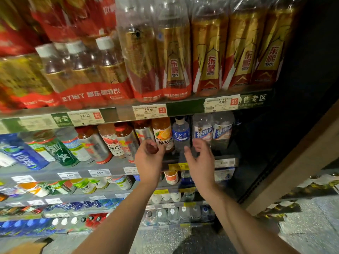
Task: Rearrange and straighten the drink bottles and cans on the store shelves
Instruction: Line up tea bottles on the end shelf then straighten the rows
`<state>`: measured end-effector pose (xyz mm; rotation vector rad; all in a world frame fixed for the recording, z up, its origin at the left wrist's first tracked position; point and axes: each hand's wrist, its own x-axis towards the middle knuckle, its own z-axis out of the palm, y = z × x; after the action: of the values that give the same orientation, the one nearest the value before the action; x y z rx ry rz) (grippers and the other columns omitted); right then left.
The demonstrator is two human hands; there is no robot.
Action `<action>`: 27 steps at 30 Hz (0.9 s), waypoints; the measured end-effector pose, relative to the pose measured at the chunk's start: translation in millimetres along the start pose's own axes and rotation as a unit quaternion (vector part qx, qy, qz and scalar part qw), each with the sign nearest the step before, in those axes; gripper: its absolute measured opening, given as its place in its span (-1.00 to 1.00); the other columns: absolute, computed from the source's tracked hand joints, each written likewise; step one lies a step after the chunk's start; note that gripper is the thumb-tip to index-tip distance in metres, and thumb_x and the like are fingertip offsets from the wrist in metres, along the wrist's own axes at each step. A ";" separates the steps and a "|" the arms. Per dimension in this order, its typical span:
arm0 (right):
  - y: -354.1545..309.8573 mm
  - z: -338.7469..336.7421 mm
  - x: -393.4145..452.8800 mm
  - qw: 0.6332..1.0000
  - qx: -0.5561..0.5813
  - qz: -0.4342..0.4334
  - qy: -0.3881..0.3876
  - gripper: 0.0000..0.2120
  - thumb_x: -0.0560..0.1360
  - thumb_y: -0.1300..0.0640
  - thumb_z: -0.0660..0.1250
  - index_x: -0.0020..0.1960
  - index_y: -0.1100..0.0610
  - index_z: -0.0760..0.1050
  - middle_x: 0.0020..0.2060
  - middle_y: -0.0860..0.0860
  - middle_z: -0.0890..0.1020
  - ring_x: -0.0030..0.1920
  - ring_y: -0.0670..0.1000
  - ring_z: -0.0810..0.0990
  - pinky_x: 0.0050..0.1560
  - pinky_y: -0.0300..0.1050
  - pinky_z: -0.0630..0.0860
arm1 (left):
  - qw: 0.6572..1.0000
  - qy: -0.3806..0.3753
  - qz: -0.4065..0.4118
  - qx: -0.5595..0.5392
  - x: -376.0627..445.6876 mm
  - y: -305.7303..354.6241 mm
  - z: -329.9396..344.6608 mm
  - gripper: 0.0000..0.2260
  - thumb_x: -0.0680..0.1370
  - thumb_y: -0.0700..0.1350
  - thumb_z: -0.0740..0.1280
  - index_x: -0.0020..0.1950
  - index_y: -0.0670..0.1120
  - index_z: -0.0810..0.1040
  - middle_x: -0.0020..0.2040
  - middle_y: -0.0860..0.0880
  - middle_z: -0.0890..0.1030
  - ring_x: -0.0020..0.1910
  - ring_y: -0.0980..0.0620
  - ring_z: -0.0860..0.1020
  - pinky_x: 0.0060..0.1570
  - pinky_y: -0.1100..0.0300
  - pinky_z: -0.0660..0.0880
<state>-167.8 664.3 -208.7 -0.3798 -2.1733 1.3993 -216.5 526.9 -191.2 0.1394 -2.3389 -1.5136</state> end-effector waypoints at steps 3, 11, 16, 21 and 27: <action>-10.0 23.7 -0.3 1.000 -0.013 0.015 -0.010 -0.56 0.55 0.03 0.39 0.39 0.10 0.42 0.29 0.01 0.55 0.29 -0.03 0.50 0.16 -0.40 0.35 | 1.000 -0.010 0.001 -0.006 6.3 -12.7 -17.0 -0.74 0.42 0.01 0.57 -0.20 -0.01 0.49 -0.28 0.05 0.60 -0.26 0.07 0.59 -0.21 0.08 0.55; -26.6 73.0 6.8 0.992 -0.062 0.088 0.060 -0.22 0.57 0.10 0.36 0.61 0.19 -0.02 0.57 0.15 0.17 0.53 0.11 0.23 0.37 -0.24 0.22 | 0.997 -0.056 0.003 -0.054 16.9 -27.3 -46.4 -0.74 0.42 -0.07 0.58 -0.20 -0.02 0.48 -0.29 0.03 0.60 -0.30 0.10 0.57 -0.24 0.24 0.49; -27.2 83.7 18.3 0.985 -0.115 0.101 0.084 -0.17 0.49 0.14 0.46 0.58 0.24 0.03 0.48 0.16 0.19 0.47 0.14 0.27 0.41 -0.13 0.27 | 0.996 -0.059 0.024 -0.059 23.5 -35.0 -63.2 -0.72 0.42 -0.13 0.57 -0.23 -0.01 0.46 -0.33 -0.01 0.57 -0.31 0.09 0.56 -0.30 0.39 0.41; -30.5 100.0 22.4 0.980 -0.036 0.133 0.146 -0.23 0.43 0.24 0.48 0.47 0.12 0.10 0.38 0.17 0.40 0.38 0.14 0.42 0.37 -0.13 0.32 | 0.991 -0.107 0.017 -0.083 29.5 -48.1 -70.6 -0.75 0.46 -0.13 0.55 -0.21 0.01 0.46 -0.32 -0.10 0.59 -0.34 0.02 0.55 -0.27 0.30 0.45; -20.4 94.4 18.9 0.978 -0.005 0.083 0.192 -0.31 0.33 0.18 0.49 0.39 0.17 0.31 0.18 0.03 0.49 0.17 -0.01 0.49 0.18 -0.36 0.41 | 0.982 -0.158 0.025 -0.098 34.5 -53.8 -79.1 -0.82 0.50 -0.14 0.50 -0.19 -0.06 0.51 -0.35 -0.03 0.57 -0.38 0.15 0.50 -0.29 0.33 0.43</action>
<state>-235.7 593.6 -216.1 -0.7835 -1.8651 1.2764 -227.4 426.4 -202.3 -0.2235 -2.3847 -1.8437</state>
